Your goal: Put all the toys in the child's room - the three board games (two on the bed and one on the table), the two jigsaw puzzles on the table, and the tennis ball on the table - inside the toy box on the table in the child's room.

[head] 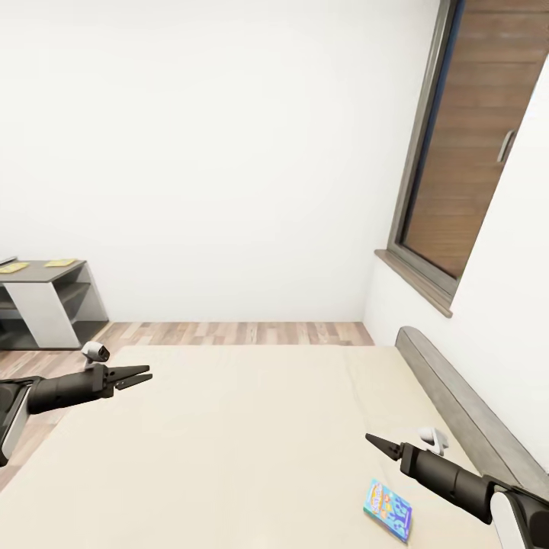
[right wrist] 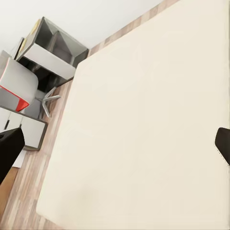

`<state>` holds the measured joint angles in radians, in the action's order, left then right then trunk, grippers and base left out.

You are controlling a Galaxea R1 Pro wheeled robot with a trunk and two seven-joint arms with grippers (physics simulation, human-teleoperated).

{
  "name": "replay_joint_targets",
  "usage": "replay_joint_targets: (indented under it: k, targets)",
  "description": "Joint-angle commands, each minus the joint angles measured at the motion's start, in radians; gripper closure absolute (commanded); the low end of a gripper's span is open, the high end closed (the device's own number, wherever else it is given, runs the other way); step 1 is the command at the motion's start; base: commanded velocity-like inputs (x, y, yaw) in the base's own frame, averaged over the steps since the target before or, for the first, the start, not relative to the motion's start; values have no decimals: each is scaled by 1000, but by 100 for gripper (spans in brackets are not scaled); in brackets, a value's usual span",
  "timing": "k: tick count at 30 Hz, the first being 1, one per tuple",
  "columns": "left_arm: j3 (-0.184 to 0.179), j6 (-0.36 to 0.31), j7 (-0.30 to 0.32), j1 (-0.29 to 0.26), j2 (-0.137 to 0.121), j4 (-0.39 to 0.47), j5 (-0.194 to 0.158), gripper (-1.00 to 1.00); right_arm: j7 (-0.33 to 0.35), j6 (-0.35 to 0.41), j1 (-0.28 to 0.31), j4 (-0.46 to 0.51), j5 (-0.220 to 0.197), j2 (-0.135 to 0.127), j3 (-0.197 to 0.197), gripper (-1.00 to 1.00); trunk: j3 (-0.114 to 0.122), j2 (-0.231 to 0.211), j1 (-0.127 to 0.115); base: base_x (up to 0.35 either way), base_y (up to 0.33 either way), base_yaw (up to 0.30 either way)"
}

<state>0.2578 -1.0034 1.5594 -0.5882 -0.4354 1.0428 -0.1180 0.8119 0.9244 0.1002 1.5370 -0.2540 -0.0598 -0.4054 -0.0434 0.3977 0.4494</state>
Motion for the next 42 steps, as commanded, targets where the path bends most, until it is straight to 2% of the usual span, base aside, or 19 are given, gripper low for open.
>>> replay_joint_targets:
  k: [1,42]
  targets:
    - [0,-11,4,-1,0,0,1,-100,4,5,1,0,1,0,-1,-100,-2,2,1,0,-163,0]
    - [0,-11,2,-1,0,0,0,-100,4,5,1,0,1,0,-1,-100,-2,2,1,0,-158,0]
